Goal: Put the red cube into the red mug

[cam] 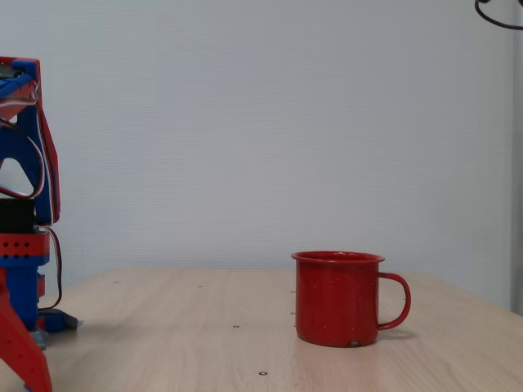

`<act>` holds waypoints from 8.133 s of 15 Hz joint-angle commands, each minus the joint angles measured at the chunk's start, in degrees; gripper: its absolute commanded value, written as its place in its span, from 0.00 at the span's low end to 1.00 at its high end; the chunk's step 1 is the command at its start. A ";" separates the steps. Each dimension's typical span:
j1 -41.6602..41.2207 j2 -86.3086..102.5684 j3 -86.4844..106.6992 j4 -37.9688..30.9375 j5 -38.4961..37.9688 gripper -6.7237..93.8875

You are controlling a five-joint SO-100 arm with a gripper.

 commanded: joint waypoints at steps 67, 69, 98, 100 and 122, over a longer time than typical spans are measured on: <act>-79.01 14.06 -48.34 23.99 87.89 0.07; -78.75 7.03 -52.47 24.43 86.66 0.07; -76.64 5.10 -49.66 19.95 76.73 0.52; -75.67 12.48 -43.86 19.60 74.97 0.49; -79.80 119.27 84.46 -14.50 80.07 0.07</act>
